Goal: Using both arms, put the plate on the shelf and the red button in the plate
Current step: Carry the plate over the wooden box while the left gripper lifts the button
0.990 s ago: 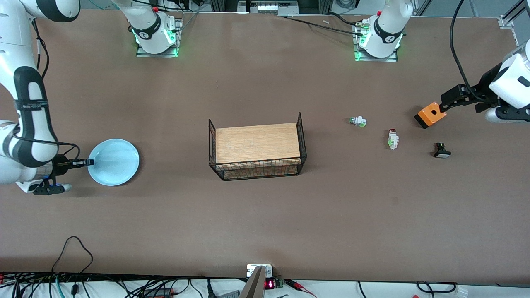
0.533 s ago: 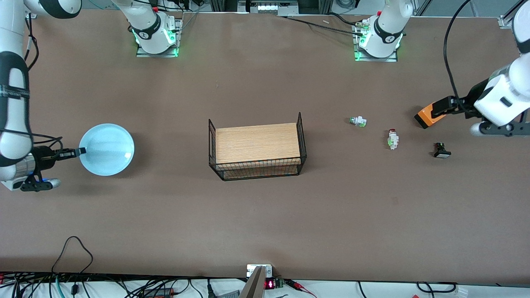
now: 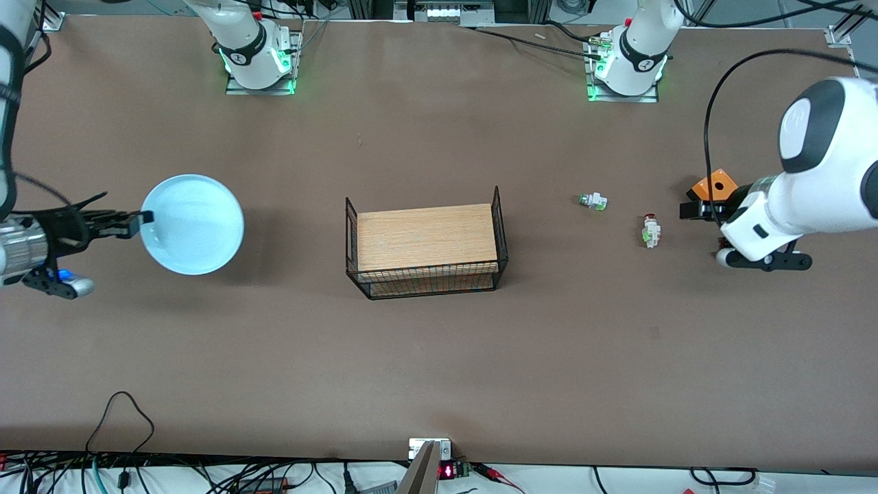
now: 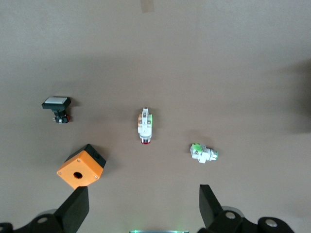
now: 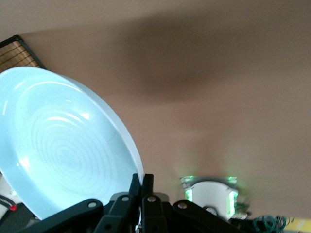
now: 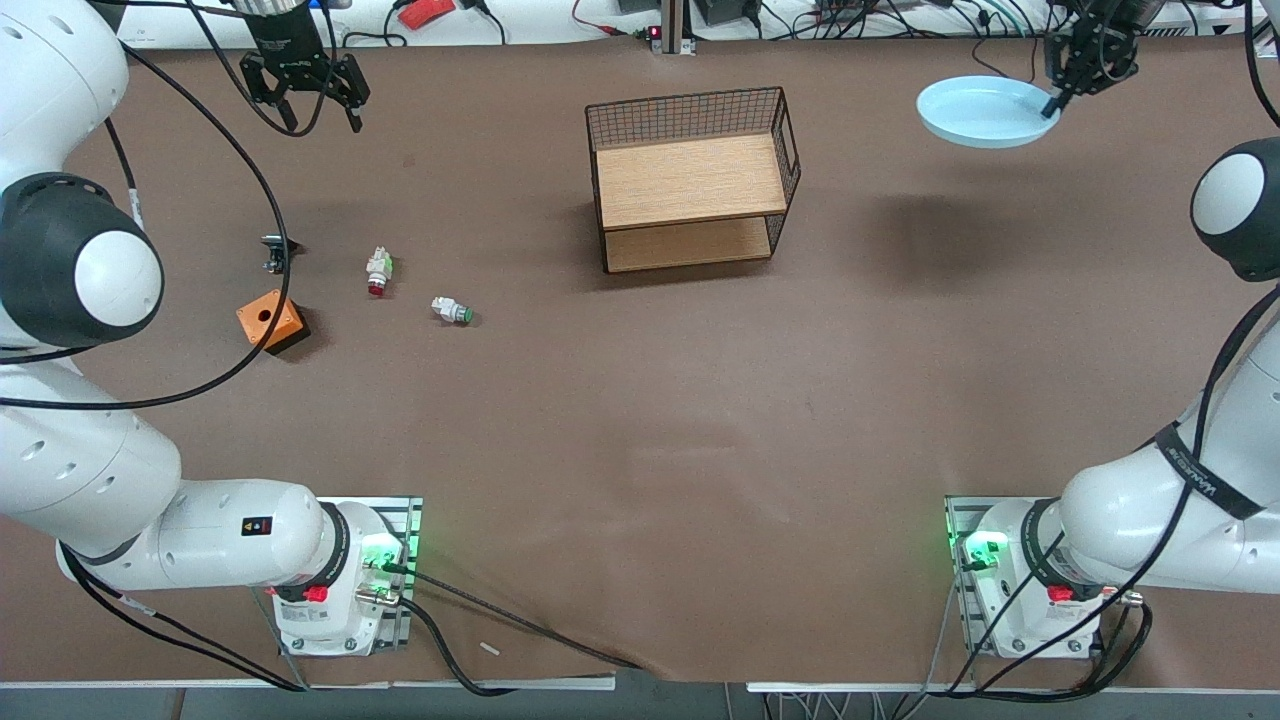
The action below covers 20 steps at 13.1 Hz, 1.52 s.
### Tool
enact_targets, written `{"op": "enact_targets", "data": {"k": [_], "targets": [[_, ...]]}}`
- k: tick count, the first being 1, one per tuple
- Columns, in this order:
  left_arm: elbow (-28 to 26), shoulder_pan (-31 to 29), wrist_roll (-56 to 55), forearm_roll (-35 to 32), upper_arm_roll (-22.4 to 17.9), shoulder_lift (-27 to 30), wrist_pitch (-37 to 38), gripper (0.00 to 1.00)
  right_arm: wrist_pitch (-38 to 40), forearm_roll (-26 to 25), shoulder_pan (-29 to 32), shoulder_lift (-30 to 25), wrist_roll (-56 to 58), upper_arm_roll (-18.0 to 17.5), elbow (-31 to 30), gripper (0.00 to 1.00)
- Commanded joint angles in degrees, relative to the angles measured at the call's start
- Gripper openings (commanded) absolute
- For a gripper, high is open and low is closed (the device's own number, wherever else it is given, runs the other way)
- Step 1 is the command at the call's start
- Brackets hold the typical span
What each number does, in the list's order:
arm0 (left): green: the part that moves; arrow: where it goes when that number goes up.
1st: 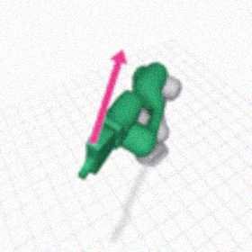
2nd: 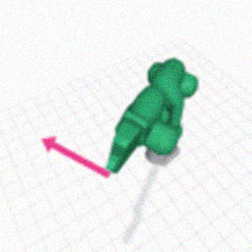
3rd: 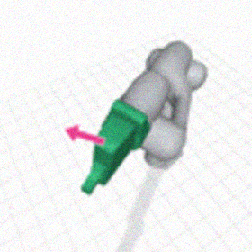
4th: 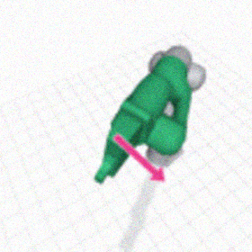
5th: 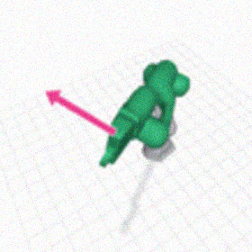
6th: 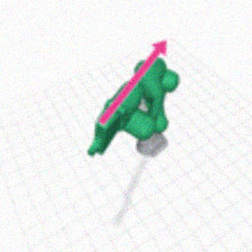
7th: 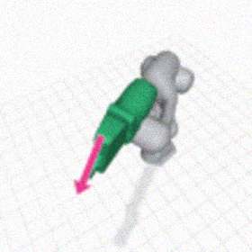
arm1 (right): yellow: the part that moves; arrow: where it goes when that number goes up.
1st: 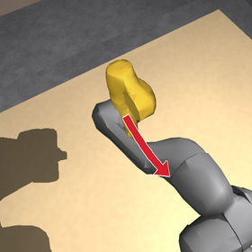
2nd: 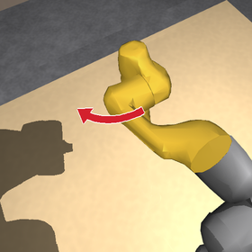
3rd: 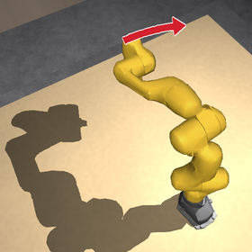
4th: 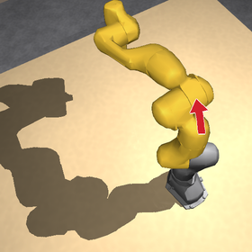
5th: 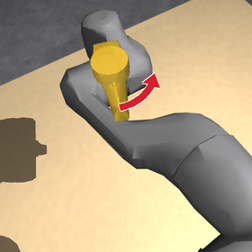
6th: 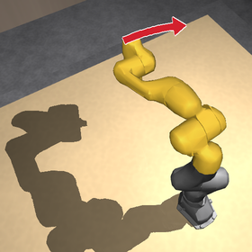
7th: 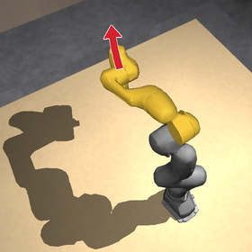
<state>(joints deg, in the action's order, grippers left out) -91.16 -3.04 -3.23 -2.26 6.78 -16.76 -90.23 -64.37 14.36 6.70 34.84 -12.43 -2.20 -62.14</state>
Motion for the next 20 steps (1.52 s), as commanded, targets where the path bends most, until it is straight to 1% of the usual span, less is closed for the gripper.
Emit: {"op": "enact_targets", "data": {"k": [1, 3, 4, 5, 6, 8, 10, 13, 15, 17, 19, 20], "targets": [[-5.23, -0.30, -0.12, -1.08, 0.07, 0.68, -6.50, 1.00, 1.00, 0.84, -6.42, -3.20, -11.78, 0.36, -0.26, 0.00], [-11.98, -0.65, 0.58, -1.17, 0.07, 1.73, -14.84, 1.00, 0.82, 4.26, -10.47, -4.17, -21.27, 0.45, -0.26, 0.00], [-14.63, -0.92, 0.85, -1.26, 0.07, 2.08, -18.10, 1.00, 0.47, 5.58, -12.05, -4.26, -25.67, 0.45, -0.26, 0.00], [-16.14, -0.92, 0.85, -1.26, -0.01, 1.82, -20.31, 1.00, 0.04, 6.38, -13.63, -4.26, -28.41, 0.45, -0.26, 0.00], [-17.81, -1.18, 1.03, -1.26, -0.02, 1.39, -22.77, 1.00, -0.14, 6.56, -14.95, -4.26, -29.57, 0.45, -0.26, 0.00], [-23.25, -2.23, 1.03, -1.26, -0.01, 0.95, -29.97, 1.00, -0.84, 6.56, -17.33, -4.52, -30.98, 0.45, -0.26, 0.00], [-26.60, -3.20, 1.03, -1.26, 0.07, -0.37, -34.03, 1.00, -1.81, 6.56, -19.79, -4.78, -34.56, 0.45, -0.26, 0.00], [-33.44, -3.73, 1.29, -1.26, 0.07, -0.64, -43.16, 1.00, -3.91, 6.04, -25.93, -6.54, -40.81, 0.53, -0.35, 0.00], [-35.31, -3.73, 1.38, -1.26, 0.07, -1.69, -45.73, 1.00, -5.06, 5.77, -29.36, -6.81, -44.15, 0.62, -0.35, 0.00], [-35.66, -3.82, 3.12, -1.26, 0.07, -3.70, -47.83, 1.00, -7.17, 3.32, -32.70, -6.81, -45.66, 0.54, -0.52, 0.00], [-35.93, -4.52, 3.75, -1.26, 0.07, -5.90, -49.68, 1.00, -8.84, 1.82, -34.73, -6.72, -45.66, 0.62, -1.48, 0.00], [-35.93, -4.52, 3.75, -1.26, 0.07, -6.09, -49.95, 1.00, -10.50, 1.55, -35.18, -6.81, -45.66, 0.62, -2.88, 0.00]]}}
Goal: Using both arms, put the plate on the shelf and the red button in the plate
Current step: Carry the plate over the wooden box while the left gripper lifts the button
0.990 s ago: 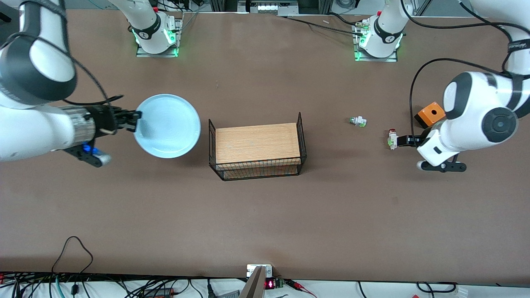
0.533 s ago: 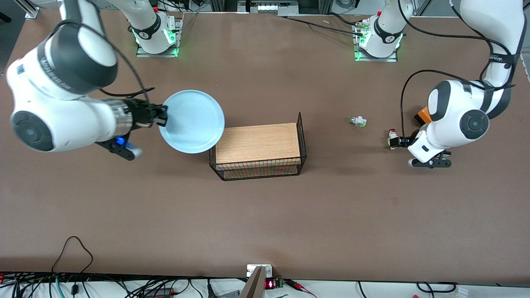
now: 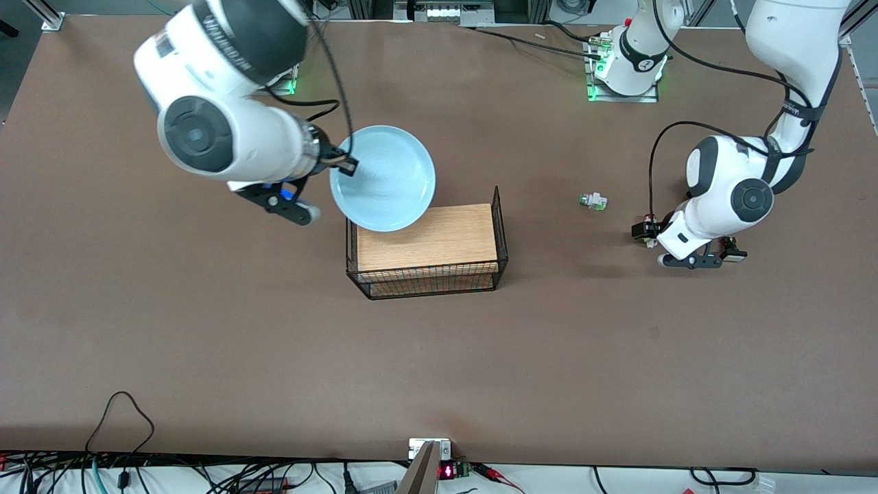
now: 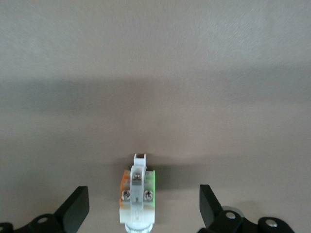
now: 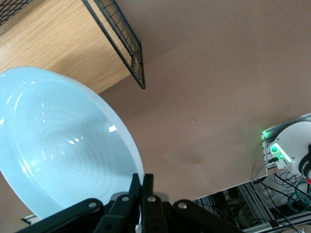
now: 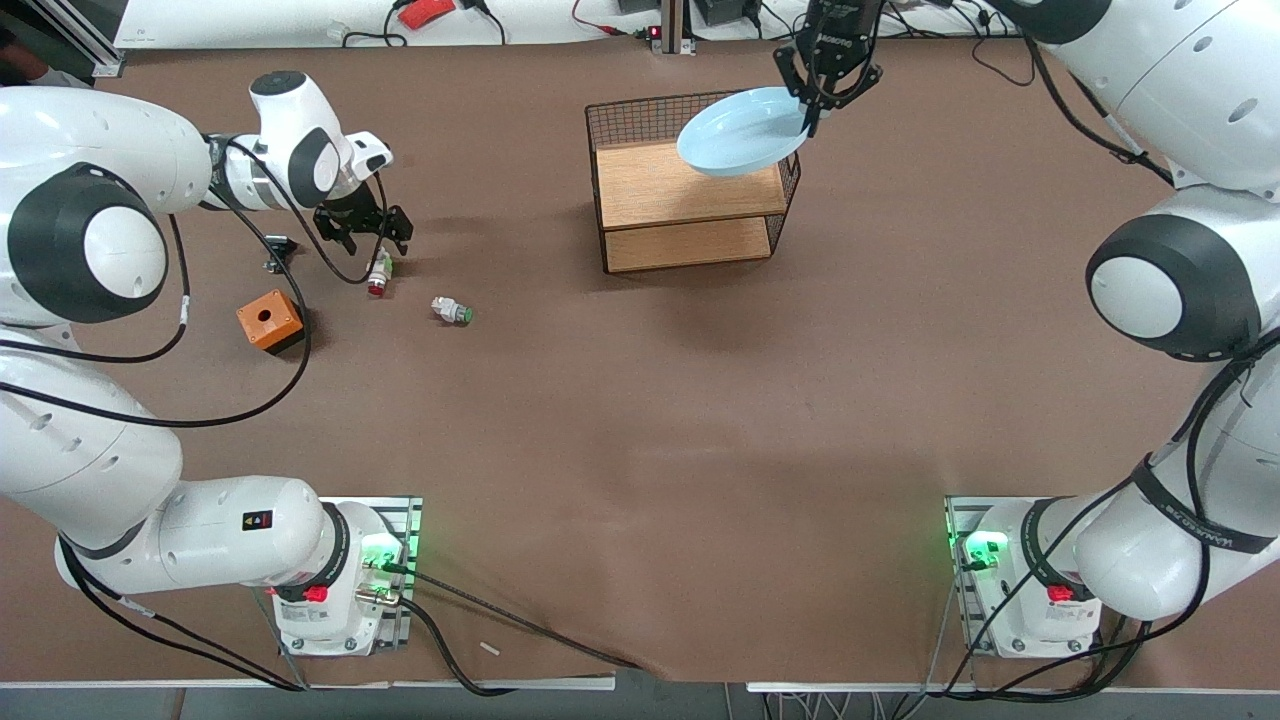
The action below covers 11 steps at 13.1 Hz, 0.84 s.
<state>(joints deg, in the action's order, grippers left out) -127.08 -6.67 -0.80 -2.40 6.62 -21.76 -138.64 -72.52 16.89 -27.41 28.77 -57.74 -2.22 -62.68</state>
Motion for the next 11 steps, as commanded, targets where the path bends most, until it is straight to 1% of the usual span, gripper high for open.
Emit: {"op": "enact_targets", "data": {"k": [1, 4, 5, 6, 7, 8, 9, 11], "targets": [[-0.01, -0.88, 1.33, -1.12, 0.23, -1.35, -1.55, 1.00, -4.28, -1.50, -1.76, -0.74, -0.36, 0.64, -3.93, 0.00], [-0.01, -1.32, 1.33, -1.12, 0.23, -2.49, -1.73, 1.00, -8.68, -3.00, -3.96, -0.21, -0.53, 0.64, -5.96, 0.00], [-0.10, -1.41, 1.33, -1.12, 0.23, -2.32, -1.55, 0.96, -10.70, -3.35, -4.66, -0.03, -1.67, 0.64, -6.83, 0.00], [-0.62, -1.41, 1.33, -1.12, 0.23, -2.15, -1.55, 0.88, -12.54, -3.36, -5.36, 0.05, -2.29, 0.64, -7.89, 0.00], [-0.80, -1.41, 1.50, -1.12, 0.23, -1.97, -1.46, 0.72, -14.13, -3.44, -5.98, 0.32, -2.38, 0.73, -8.77, 0.00], [-0.80, -1.32, 1.41, -1.12, 0.23, -1.79, -0.85, 0.47, -15.36, -3.53, -6.25, 0.58, -2.47, 0.73, -9.21, 0.00], [-0.80, -1.58, 1.41, -1.12, 0.23, -1.71, -0.59, 0.32, -16.24, -4.58, -6.51, 0.93, -2.47, 0.73, -9.39, 0.00], [-0.71, -1.68, 1.41, -1.12, 0.23, -1.27, -0.06, 0.09, -17.39, -5.46, -7.48, 1.98, -2.47, 0.73, -9.48, 0.00]]}}
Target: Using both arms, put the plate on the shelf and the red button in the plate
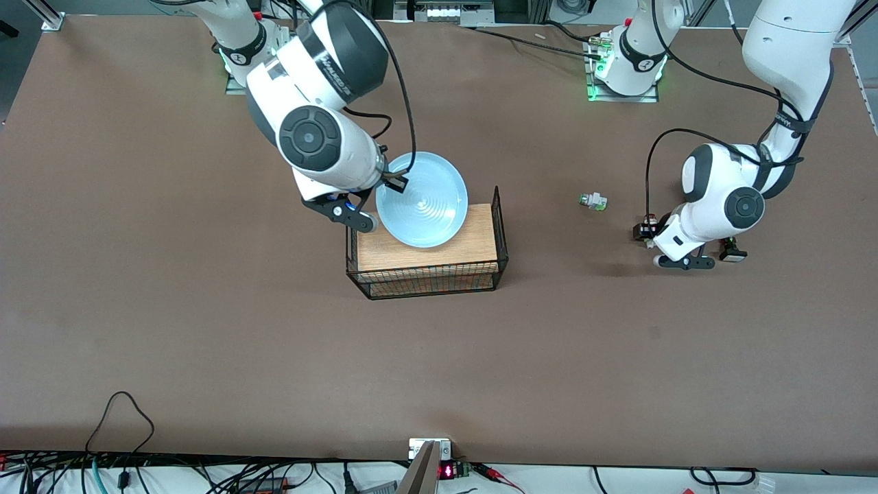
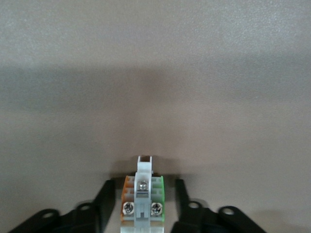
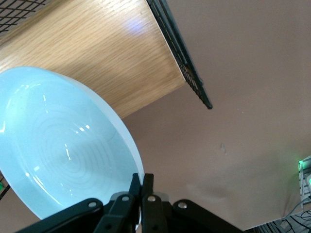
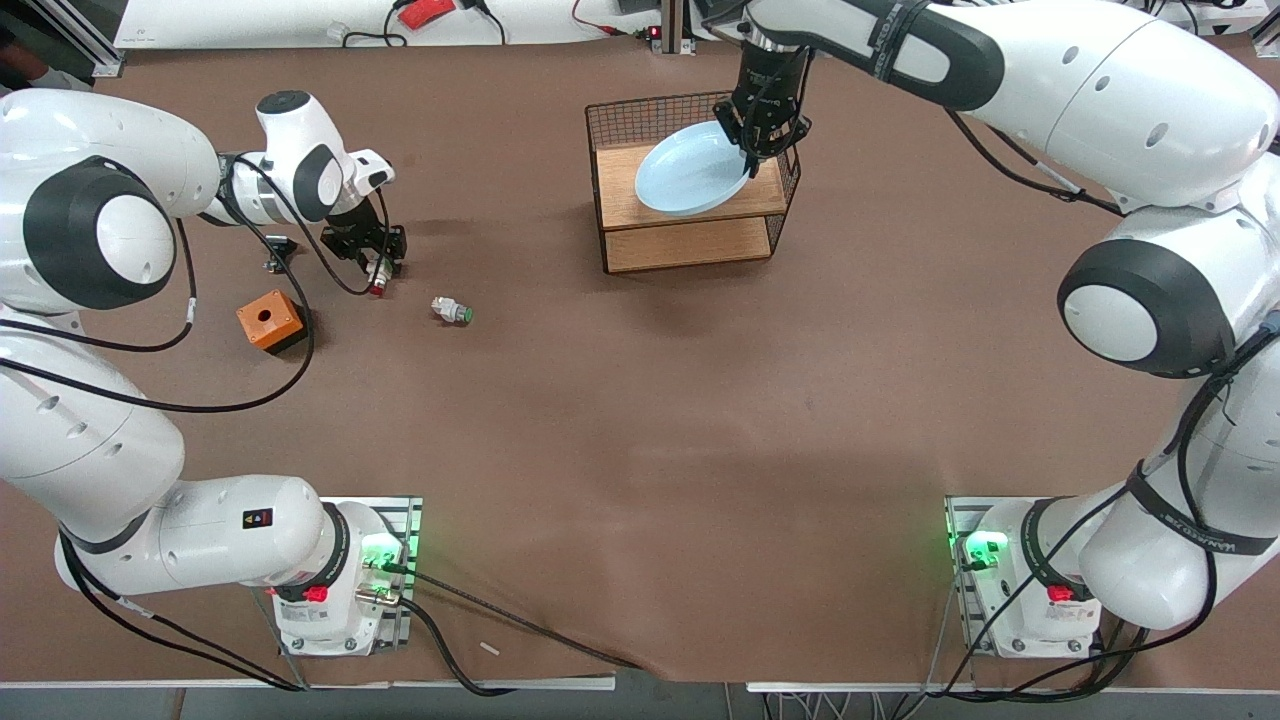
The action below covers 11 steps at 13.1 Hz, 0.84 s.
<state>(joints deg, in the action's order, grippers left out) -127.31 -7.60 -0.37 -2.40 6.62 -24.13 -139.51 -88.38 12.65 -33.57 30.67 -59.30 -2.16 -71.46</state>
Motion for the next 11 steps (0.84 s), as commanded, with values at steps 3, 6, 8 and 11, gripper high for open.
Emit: {"op": "enact_targets", "data": {"k": [3, 6, 8, 11], "targets": [[1.17, -0.57, 2.12, -1.11, 0.32, 2.68, 5.27, 0.00, -4.60, -1.67, -1.50, 1.31, -0.90, 0.66, -0.70, 0.00], [8.10, -0.22, 2.12, -1.11, 0.67, 3.65, 14.06, 0.00, -6.80, -1.67, -1.50, 2.37, -0.90, 0.66, -1.05, 0.00], [13.29, -0.13, 1.25, -1.11, 2.24, 5.84, 21.08, 0.00, -9.34, -1.76, -1.76, 2.37, -0.81, 0.66, -3.59, 0.00], [21.46, -0.22, 1.24, -1.03, 3.22, 6.91, 30.40, 0.00, -11.12, -2.98, -1.94, 2.28, -0.38, 0.66, -5.53, 0.00]]}}
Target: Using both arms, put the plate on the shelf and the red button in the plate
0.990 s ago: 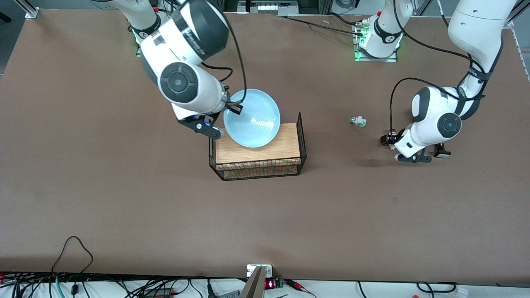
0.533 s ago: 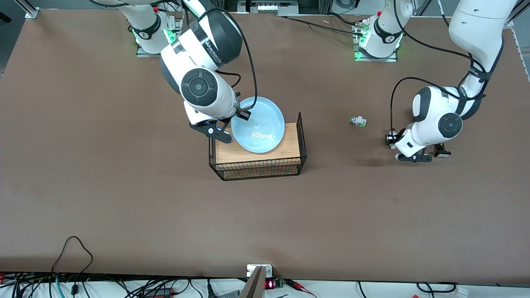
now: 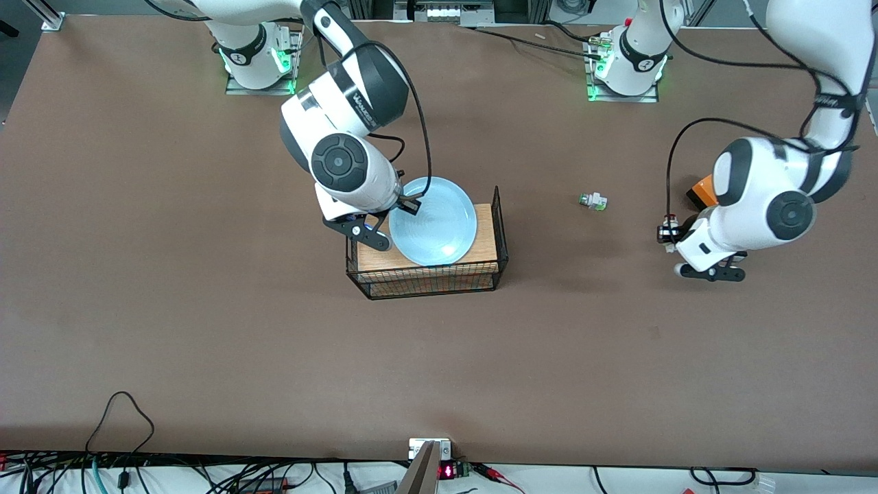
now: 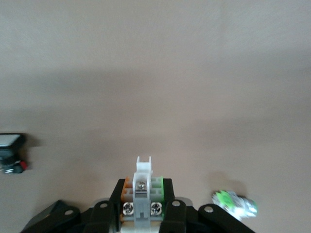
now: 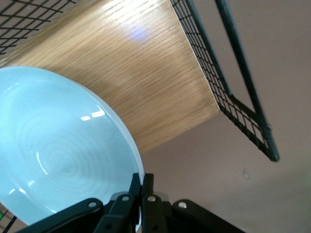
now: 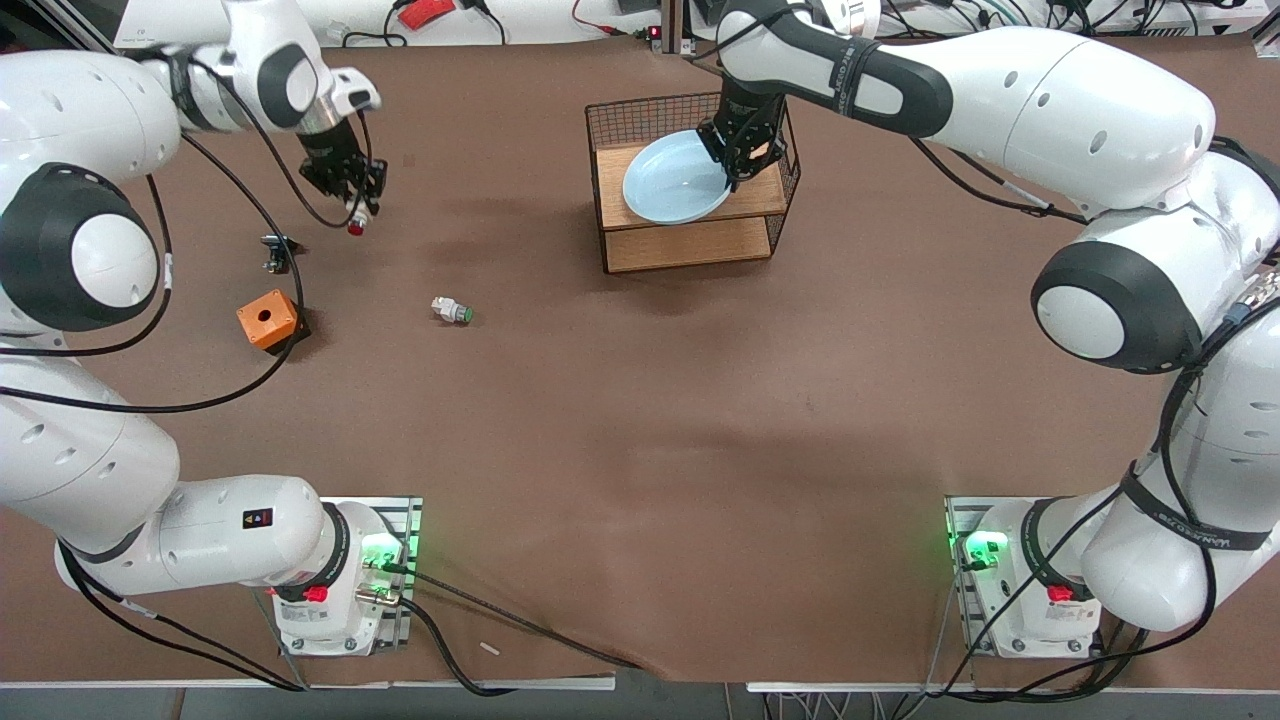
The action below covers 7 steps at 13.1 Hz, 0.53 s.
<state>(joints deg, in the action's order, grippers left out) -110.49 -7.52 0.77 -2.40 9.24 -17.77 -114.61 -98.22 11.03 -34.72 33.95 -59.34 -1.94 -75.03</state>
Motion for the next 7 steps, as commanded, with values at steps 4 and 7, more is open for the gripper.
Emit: {"op": "enact_targets", "data": {"k": [4, 7], "targets": [[11.25, -0.21, 0.63, -1.03, 1.31, 1.86, 10.89, 0.00, -3.29, -2.15, -0.62, -0.90, 0.18, 0.36, -3.63, 0.01], [13.89, -0.21, 0.72, -1.03, 2.62, 3.53, 12.39, 0.00, -4.69, -2.24, -0.97, -0.90, 0.18, 0.45, -5.21, 0.04]]}}
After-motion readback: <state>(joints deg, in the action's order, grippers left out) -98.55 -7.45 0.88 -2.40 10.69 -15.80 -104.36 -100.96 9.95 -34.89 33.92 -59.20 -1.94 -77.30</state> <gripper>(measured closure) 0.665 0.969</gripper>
